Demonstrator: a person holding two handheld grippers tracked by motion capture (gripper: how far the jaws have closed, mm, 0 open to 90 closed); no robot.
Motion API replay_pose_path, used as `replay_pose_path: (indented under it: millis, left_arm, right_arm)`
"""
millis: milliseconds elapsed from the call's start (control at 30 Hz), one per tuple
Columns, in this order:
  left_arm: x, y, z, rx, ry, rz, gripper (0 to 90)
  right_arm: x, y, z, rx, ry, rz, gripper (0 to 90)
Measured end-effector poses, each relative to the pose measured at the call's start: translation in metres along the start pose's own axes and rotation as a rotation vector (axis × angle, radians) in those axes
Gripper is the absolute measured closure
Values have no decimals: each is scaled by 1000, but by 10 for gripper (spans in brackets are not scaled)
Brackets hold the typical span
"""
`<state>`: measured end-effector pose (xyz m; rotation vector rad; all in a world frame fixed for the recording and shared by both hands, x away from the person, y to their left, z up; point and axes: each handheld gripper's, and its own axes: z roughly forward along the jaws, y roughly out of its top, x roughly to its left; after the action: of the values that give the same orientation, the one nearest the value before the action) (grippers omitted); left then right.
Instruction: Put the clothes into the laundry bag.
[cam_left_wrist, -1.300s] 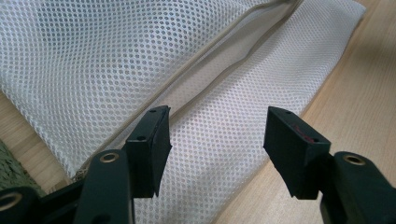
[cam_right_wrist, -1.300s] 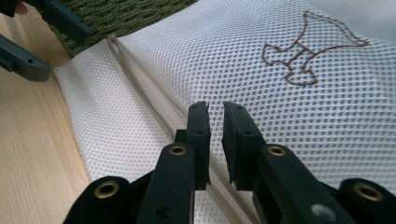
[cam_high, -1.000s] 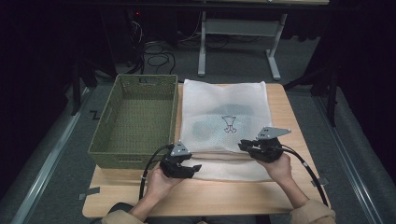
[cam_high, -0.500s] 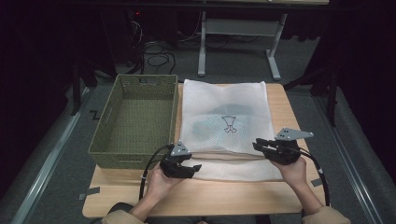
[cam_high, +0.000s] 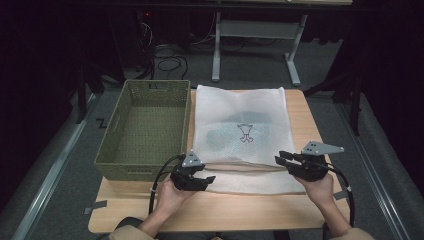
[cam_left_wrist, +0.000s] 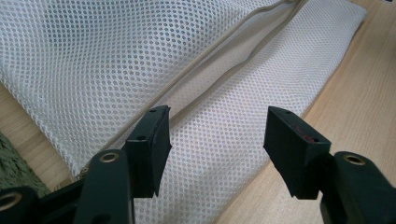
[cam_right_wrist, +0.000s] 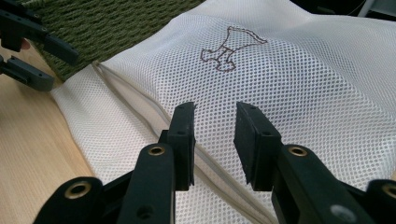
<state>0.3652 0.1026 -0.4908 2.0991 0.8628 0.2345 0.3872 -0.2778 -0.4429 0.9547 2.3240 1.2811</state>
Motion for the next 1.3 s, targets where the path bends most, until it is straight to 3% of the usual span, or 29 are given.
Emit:
replay_pose_path:
  millis: [367, 833, 1300]
  left_arm:
    - [0, 0, 0, 1, -2, -7, 412]
    - [1, 0, -1, 0, -5, -5, 413]
    - [1, 0, -1, 0, -6, -7, 413]
  right_arm:
    - [4, -8, -2, 11, 16, -6, 679]
    - [11, -24, 2, 20, 38, 18, 671]
    - [21, -32, 18, 74, 43, -23, 653]
